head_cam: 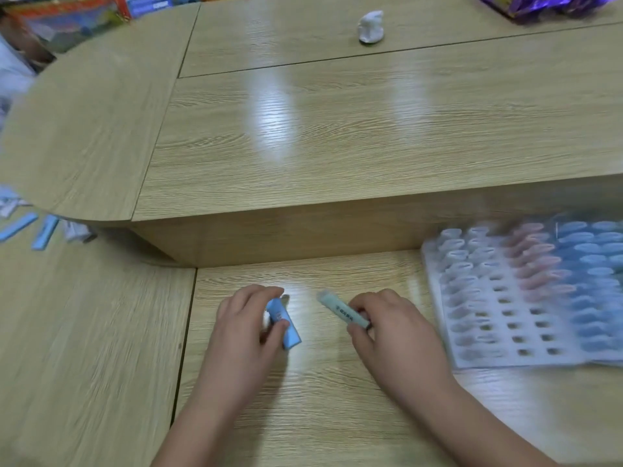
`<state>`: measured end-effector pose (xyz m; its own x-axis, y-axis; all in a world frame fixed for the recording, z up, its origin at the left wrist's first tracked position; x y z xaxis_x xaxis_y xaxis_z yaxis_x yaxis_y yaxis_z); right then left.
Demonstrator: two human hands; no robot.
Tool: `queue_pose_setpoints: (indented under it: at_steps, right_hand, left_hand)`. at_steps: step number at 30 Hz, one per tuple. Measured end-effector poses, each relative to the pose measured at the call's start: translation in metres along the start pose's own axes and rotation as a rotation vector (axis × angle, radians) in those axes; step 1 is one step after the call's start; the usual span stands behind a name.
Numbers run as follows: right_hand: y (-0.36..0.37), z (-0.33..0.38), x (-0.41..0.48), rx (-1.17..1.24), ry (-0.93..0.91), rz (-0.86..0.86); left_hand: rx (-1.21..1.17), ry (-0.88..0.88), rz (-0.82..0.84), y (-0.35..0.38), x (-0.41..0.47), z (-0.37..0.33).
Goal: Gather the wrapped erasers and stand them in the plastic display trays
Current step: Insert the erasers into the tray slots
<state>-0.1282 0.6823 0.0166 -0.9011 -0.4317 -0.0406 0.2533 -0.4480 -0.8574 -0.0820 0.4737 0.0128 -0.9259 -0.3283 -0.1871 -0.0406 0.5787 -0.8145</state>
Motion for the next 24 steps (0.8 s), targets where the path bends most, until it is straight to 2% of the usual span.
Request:
queue_pose_setpoints:
  at_steps: [5,10,13,16,19,24]
  right_hand:
    - [-0.003,0.002,0.014,-0.079,-0.035,-0.063]
    - [-0.002,0.006,0.047,-0.132,-0.212,0.057]
    - [-0.005,0.009,0.054,-0.071,-0.205,0.055]
    - [-0.010,0.005,0.053,0.110,-0.101,0.092]
    - [-0.019,-0.001,0.047,0.364,0.043,0.069]
    - [-0.054,-0.005,0.035,0.732,0.168,0.052]
  left_hand:
    - [-0.232,-0.098,0.064,0.002,0.002,-0.013]
    - [-0.031,0.018,0.066,0.007,-0.001,-0.011]
    - [0.162,0.174,0.037,0.004,-0.007,-0.011]
    - [0.291,0.282,0.134,0.005,-0.011,-0.007]
    - [0.308,0.271,0.096,0.004,-0.011,-0.007]
    - [0.155,0.205,0.070,-0.003,-0.016,-0.026]
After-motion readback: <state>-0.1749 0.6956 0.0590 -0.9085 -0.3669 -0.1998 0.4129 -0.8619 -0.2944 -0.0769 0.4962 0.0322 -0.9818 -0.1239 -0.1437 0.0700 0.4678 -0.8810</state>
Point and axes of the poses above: each hand's wrist, its own x-axis towards the middle knuckle, its own y-axis out of the palm, z = x × y, the point moved 2 cm from there along x, towards the middle knuckle, and after that the axes turned 10 degrees about -y, right-handed, at the moved point
